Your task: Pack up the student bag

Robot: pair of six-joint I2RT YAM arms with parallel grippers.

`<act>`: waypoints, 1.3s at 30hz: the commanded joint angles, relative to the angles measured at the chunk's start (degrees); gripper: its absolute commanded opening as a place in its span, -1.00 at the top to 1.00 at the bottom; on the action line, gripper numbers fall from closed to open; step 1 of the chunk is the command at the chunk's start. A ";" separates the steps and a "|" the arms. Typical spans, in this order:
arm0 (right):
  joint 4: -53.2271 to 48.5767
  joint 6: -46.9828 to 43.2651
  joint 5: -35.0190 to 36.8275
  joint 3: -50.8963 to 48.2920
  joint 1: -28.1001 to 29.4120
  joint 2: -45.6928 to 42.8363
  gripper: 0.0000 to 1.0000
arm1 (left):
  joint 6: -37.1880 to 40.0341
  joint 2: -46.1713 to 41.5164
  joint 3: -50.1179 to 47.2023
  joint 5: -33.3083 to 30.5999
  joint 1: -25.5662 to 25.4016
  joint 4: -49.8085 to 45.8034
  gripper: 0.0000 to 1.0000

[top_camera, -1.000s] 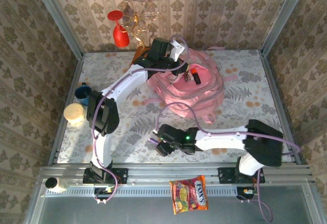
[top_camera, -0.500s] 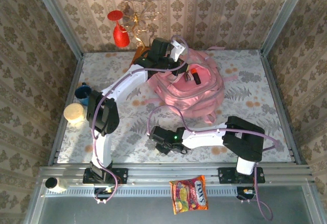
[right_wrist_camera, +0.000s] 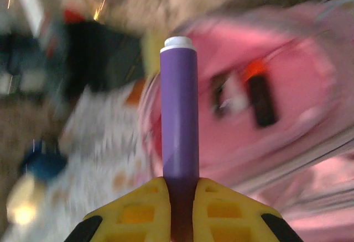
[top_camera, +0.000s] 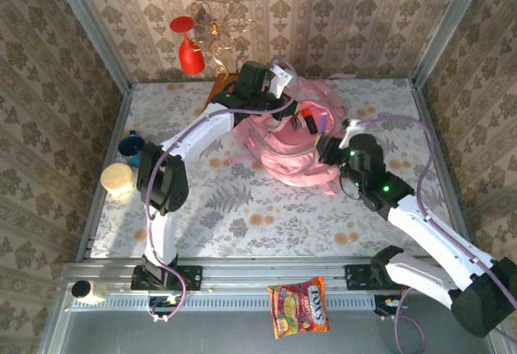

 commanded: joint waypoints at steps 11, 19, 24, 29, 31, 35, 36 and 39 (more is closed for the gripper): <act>18.77 34.76 5.92 8.88 -2.43 28.17 0.66 | -2.18 -3.51 2.89 0.42 -1.61 4.09 1.00; 10.67 27.23 2.66 16.74 -2.20 33.86 0.00 | -1.64 -3.66 3.30 0.40 -2.15 3.45 1.00; 8.96 17.77 0.31 11.15 -4.16 25.48 -0.07 | -1.23 -4.11 2.22 0.25 -2.14 3.77 1.00; 2.20 4.70 -3.71 5.57 -4.60 12.08 -0.15 | -0.52 -5.48 -1.06 -1.70 -2.14 4.86 1.00; -3.46 1.65 -2.93 3.77 -5.00 7.68 -0.19 | -0.41 -6.51 -4.09 -2.84 -2.31 6.36 1.00; -6.30 0.47 -2.87 -2.13 -7.11 2.23 -0.21 | 0.28 -8.50 -11.39 -4.39 -3.70 10.08 1.00; -6.29 0.71 -3.12 -3.10 -7.88 2.02 -0.21 | 0.90 -8.60 -12.58 -4.80 -4.42 10.14 0.91; -6.30 0.66 -4.05 -3.89 -9.98 1.87 -0.21 | 2.65 -8.34 -14.70 -3.92 -5.99 8.03 0.41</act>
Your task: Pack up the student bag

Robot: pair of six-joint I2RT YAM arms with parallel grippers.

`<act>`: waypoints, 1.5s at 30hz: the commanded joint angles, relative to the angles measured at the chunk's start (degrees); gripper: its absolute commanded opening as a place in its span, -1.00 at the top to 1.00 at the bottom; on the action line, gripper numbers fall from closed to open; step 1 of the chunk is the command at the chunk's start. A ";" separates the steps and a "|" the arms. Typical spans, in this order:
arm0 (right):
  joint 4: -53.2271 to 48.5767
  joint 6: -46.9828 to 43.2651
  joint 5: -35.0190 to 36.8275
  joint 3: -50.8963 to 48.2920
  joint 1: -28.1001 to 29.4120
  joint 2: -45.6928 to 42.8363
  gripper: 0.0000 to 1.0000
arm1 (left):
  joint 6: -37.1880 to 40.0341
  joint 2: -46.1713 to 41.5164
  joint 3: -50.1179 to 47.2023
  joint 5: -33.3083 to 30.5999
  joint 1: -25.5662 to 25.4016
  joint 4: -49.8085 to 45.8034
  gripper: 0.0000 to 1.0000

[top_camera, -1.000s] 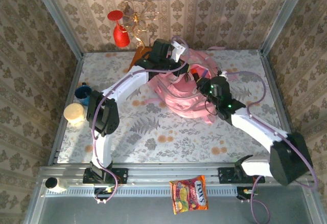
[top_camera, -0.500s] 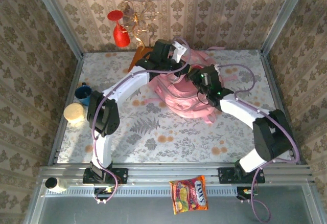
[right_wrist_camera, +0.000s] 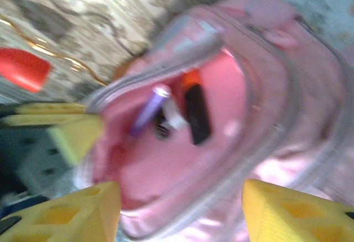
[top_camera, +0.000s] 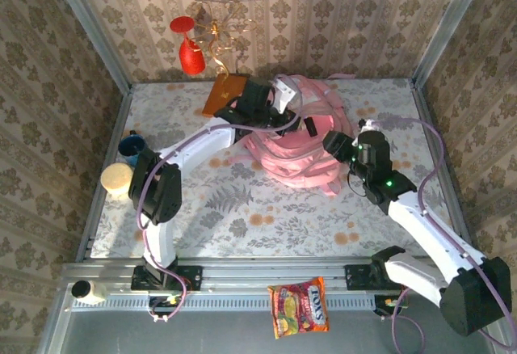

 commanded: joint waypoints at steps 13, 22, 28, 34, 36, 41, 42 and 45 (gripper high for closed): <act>-0.36 -15.12 -2.39 10.97 10.23 12.16 -0.01 | -13.92 -18.41 -26.02 -4.26 7.56 10.15 -0.39; -1.45 -18.00 -0.99 19.99 12.15 29.76 0.18 | -21.86 -6.27 -14.43 0.99 12.49 0.57 -0.32; 1.00 -17.64 -1.31 16.91 10.57 30.41 0.22 | -20.48 0.56 -7.83 2.54 12.06 -2.88 -0.31; 2.19 -17.66 -1.77 14.61 9.22 29.65 0.22 | -18.50 5.12 -4.22 6.00 10.84 -4.77 -0.25; 2.43 -17.73 -2.03 14.25 8.85 29.42 0.22 | -18.20 6.21 -3.22 7.15 10.52 -4.79 -0.17; 2.02 -18.25 -2.42 13.98 8.40 29.44 0.20 | -17.25 9.19 -0.42 8.45 10.09 -7.00 0.04; 1.72 -18.52 -2.48 14.06 8.21 29.33 0.19 | -17.44 9.35 -0.55 8.61 9.93 -6.90 0.14; -0.61 -20.75 -2.74 15.06 7.58 29.03 0.12 | -19.56 8.20 -4.62 8.17 9.25 -3.43 0.35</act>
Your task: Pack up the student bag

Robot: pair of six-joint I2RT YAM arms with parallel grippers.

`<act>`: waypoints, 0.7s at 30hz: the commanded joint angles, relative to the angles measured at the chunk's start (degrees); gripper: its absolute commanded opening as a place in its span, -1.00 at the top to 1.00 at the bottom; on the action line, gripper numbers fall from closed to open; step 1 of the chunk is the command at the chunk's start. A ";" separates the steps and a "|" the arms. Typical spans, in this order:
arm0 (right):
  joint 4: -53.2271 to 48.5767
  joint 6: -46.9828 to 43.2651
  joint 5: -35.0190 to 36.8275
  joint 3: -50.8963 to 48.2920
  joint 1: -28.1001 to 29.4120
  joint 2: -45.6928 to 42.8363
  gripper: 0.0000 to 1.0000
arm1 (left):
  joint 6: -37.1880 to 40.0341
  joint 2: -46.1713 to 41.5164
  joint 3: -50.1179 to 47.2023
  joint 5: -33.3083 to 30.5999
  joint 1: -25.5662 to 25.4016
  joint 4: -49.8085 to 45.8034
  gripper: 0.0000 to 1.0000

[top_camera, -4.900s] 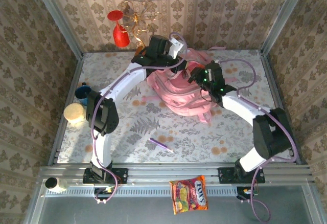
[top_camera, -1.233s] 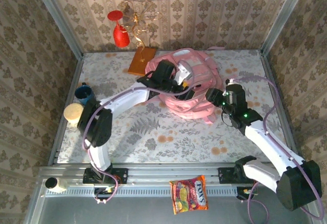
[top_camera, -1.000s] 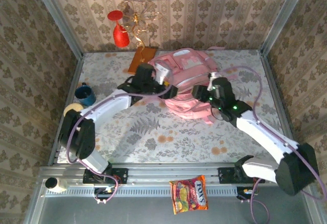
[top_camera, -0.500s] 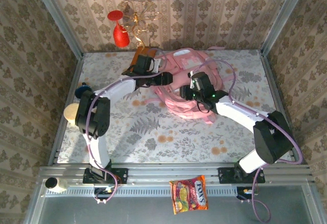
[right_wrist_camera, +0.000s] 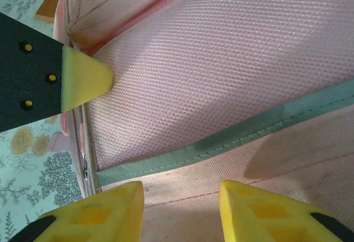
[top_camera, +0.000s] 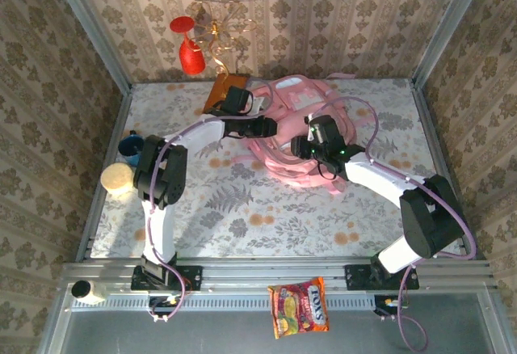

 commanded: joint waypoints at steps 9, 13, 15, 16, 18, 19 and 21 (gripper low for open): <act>-8.51 -2.56 -2.41 0.60 1.65 -7.60 -0.04 | -11.80 -6.42 -15.05 -1.35 -3.82 15.42 0.97; -4.43 5.44 -2.49 -3.17 6.34 -9.80 -0.04 | -14.63 -9.27 -18.82 -2.67 -5.20 19.18 1.00; 0.33 10.42 -2.69 -5.87 8.77 -9.14 -0.02 | -15.89 -10.59 -20.59 -3.24 -5.77 20.60 1.00; 1.68 12.46 -2.44 -6.42 9.74 -8.69 -0.02 | -16.59 -11.11 -21.35 -3.25 -5.88 21.39 1.00; 4.22 16.56 -0.93 -7.15 11.39 -6.57 0.00 | -18.82 -12.47 -23.38 -2.86 -6.11 23.96 1.00; 5.40 18.11 -0.26 -7.48 11.88 -6.03 0.01 | -20.05 -13.19 -24.03 -2.69 -6.15 25.07 1.00; 8.09 21.02 1.18 -8.38 12.91 -5.03 0.01 | -22.27 -14.57 -25.42 -2.08 -6.31 27.52 1.00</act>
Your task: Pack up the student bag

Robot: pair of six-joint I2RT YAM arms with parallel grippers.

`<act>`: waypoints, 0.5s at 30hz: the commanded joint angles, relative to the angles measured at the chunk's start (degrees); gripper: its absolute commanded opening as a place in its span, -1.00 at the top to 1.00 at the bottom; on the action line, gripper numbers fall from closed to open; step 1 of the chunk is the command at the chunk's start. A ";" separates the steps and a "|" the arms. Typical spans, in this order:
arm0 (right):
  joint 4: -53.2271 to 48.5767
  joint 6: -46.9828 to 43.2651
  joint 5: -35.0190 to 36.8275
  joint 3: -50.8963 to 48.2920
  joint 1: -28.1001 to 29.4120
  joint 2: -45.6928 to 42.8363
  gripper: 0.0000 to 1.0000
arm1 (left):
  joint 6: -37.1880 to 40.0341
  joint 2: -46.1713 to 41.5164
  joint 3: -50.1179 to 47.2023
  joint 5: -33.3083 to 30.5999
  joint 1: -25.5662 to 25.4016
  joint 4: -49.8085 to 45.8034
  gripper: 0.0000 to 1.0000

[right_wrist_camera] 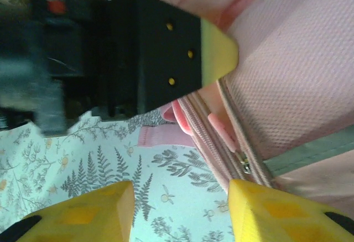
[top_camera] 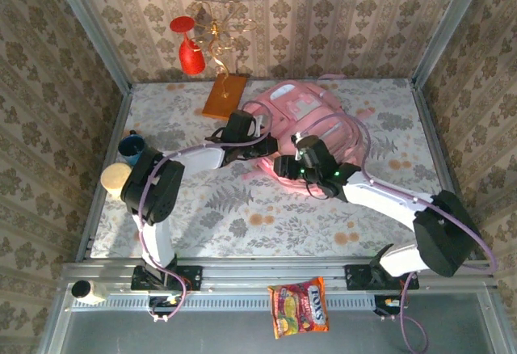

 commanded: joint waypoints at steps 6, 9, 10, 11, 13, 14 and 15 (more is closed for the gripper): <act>9.77 13.53 9.33 -3.67 2.14 2.62 0.01 | -4.91 -6.67 -2.07 2.09 -1.82 3.53 1.00; 12.57 15.68 11.55 -4.90 2.36 3.23 0.06 | -4.89 -7.57 -2.43 2.03 -2.22 3.25 1.00; 12.54 15.92 12.60 -4.76 2.51 3.42 0.07 | -4.82 -7.74 -2.35 1.98 -2.29 3.14 1.00; 11.78 16.42 14.47 -4.45 2.90 3.68 0.09 | -4.72 -7.84 -2.35 1.85 -2.44 2.98 1.00; 11.44 17.41 17.54 -4.38 3.71 4.26 0.12 | -4.49 -7.82 -2.06 1.85 -2.66 2.65 1.00; 11.54 18.59 18.85 -4.61 4.00 4.61 0.13 | -4.47 -7.78 -1.95 1.84 -2.78 2.52 1.00; 12.08 19.68 20.35 -4.90 4.37 5.07 0.13 | -4.31 -7.75 -1.83 1.80 -2.94 2.47 1.00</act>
